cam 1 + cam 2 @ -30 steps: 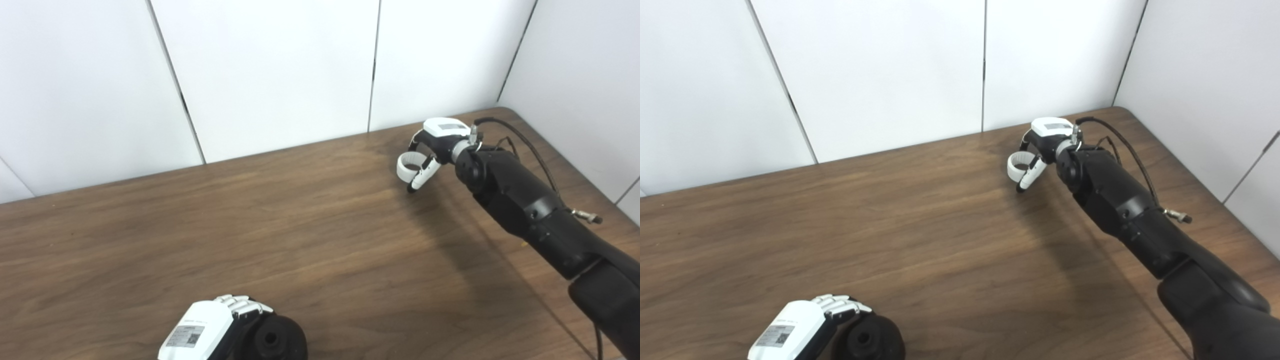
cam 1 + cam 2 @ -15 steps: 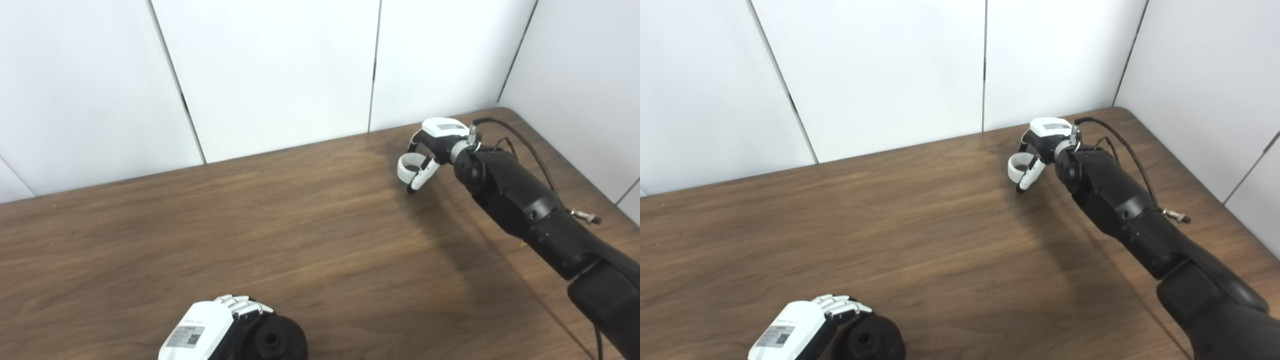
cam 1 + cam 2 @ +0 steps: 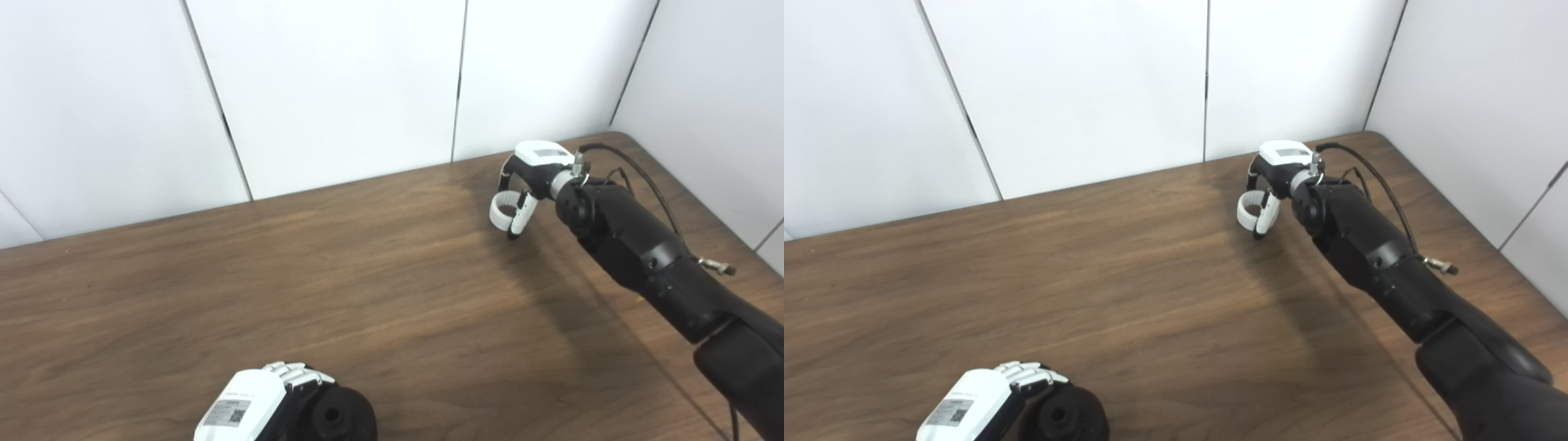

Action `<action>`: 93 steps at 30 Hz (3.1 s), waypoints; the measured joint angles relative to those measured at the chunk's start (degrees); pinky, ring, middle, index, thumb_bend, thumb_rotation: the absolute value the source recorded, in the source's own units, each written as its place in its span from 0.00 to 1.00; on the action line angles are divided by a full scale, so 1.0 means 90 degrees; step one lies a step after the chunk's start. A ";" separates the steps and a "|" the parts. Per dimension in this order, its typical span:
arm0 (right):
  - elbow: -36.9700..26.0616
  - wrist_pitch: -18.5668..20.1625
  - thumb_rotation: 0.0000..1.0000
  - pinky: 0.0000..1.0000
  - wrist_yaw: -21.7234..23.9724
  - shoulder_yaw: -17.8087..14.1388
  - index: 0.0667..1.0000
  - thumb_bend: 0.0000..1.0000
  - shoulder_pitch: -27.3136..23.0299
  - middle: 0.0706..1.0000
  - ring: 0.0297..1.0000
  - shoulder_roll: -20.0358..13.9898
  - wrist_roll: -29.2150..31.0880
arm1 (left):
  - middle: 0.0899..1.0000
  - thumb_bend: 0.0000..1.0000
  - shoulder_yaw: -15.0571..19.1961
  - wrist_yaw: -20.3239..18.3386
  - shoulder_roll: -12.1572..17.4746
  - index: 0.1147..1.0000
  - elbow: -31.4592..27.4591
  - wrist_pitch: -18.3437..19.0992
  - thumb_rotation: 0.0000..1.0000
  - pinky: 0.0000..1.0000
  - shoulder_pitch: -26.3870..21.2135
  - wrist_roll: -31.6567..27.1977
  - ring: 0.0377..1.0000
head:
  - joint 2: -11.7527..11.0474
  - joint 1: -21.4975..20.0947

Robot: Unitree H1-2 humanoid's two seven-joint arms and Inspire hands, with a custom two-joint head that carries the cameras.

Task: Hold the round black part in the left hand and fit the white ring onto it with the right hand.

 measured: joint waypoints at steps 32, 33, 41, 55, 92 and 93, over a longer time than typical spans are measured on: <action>-0.4725 -0.0580 0.14 0.95 0.2224 0.0033 0.45 0.53 0.0573 0.79 0.90 -0.0569 0.0038 | 0.76 0.52 -0.0037 -0.0255 -0.0378 0.42 -0.0076 0.0165 0.05 0.93 0.0002 0.0339 0.86 | 0.1220 0.1445; -0.4845 -0.0582 0.14 0.95 0.2329 0.0042 0.45 0.53 0.0574 0.79 0.90 -0.0512 0.0044 | 0.76 0.52 -0.0040 -0.0280 -0.0406 0.42 -0.0076 0.0194 0.05 0.94 -0.0004 0.0357 0.86 | 0.1221 0.1445; -0.6243 -0.0579 0.14 0.93 0.3150 0.0072 0.44 0.53 0.0795 0.78 0.89 0.0012 0.0161 | 0.77 0.52 -0.0124 -0.0536 -0.0655 0.42 -0.0079 0.0345 0.06 0.94 -0.0104 0.0653 0.87 | 0.1572 0.1621; -0.7255 -0.0569 0.14 0.94 0.4156 0.0068 0.44 0.53 0.1194 0.78 0.90 0.0621 0.0221 | 0.77 0.53 -0.0186 -0.0817 -0.0975 0.41 -0.0104 0.0492 0.06 0.97 -0.0180 0.1015 0.88 | 0.1894 0.1933; -0.6726 -0.1310 0.14 0.99 0.4011 0.0265 0.44 0.53 0.2027 0.79 0.93 0.1777 -0.0232 | 0.76 0.53 -0.0214 -0.0882 -0.1186 0.41 -0.0023 0.0560 0.06 0.95 -0.0243 0.1094 0.86 | 0.2061 0.2109; -0.6722 -0.1319 0.14 0.99 0.4008 0.0279 0.44 0.53 0.2061 0.79 0.93 0.1797 -0.0254 | 0.76 0.53 -0.0213 -0.0884 -0.1189 0.41 -0.0023 0.0560 0.06 0.95 -0.0245 0.1092 0.86 | 0.2041 0.2119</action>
